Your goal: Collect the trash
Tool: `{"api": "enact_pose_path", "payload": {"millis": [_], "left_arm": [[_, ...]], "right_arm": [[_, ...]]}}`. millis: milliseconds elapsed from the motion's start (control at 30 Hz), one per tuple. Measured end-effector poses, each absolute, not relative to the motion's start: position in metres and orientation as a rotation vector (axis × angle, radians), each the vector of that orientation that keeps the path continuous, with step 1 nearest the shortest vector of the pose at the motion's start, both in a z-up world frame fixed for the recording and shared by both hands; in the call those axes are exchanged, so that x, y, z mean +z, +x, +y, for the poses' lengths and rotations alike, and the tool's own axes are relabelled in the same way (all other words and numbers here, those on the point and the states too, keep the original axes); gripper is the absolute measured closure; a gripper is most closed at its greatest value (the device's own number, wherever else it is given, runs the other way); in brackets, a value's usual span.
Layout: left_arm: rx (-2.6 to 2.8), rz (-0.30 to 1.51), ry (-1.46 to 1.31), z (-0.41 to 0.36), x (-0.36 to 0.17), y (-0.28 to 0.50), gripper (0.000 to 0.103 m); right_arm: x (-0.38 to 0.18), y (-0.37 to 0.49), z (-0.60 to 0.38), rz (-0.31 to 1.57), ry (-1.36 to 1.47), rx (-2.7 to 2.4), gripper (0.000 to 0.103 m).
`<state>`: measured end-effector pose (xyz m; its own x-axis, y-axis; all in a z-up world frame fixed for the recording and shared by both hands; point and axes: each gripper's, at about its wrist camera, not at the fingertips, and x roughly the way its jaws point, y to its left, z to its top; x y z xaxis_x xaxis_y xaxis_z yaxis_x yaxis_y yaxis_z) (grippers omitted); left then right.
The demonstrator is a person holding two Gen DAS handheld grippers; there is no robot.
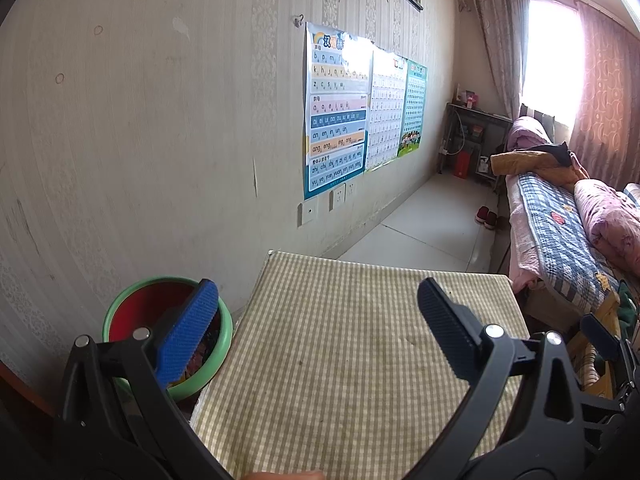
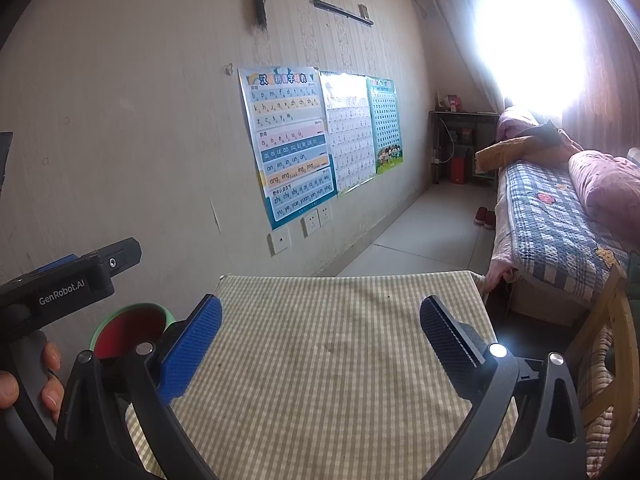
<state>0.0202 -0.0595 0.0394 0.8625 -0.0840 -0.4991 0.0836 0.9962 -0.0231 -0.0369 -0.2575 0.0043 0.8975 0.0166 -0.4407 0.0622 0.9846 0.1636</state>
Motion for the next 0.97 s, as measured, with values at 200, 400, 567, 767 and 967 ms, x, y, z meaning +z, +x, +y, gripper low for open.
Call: {"api": "enact_pose_path", "payload": {"millis": [200, 400, 567, 767, 967], "left_arm": [[-0.088, 0.527, 0.002, -0.060, 0.038, 0.020, 0.005], [-0.091, 0.539, 0.010, -0.062, 0.035, 0.025, 0.005], [-0.086, 0.561, 0.016, -0.066, 0.027, 0.030, 0.005], [-0.121, 0.642, 0.030, -0.079, -0.014, 0.054, 0.005], [-0.155, 0.799, 0.118, -0.118, -0.115, 0.117, 0.005]], "right_arm": [[0.000, -0.037, -0.259, 0.465, 0.181, -0.024, 0.007], [-0.003, -0.033, -0.261, 0.478, 0.191, -0.026, 0.007], [-0.010, -0.028, -0.267, 0.499, 0.202, -0.031, 0.007], [-0.048, -0.009, -0.282, 0.596, 0.234, -0.039, 0.007], [-0.142, 0.043, -0.326, 0.779, 0.221, -0.167, 0.007]]}}
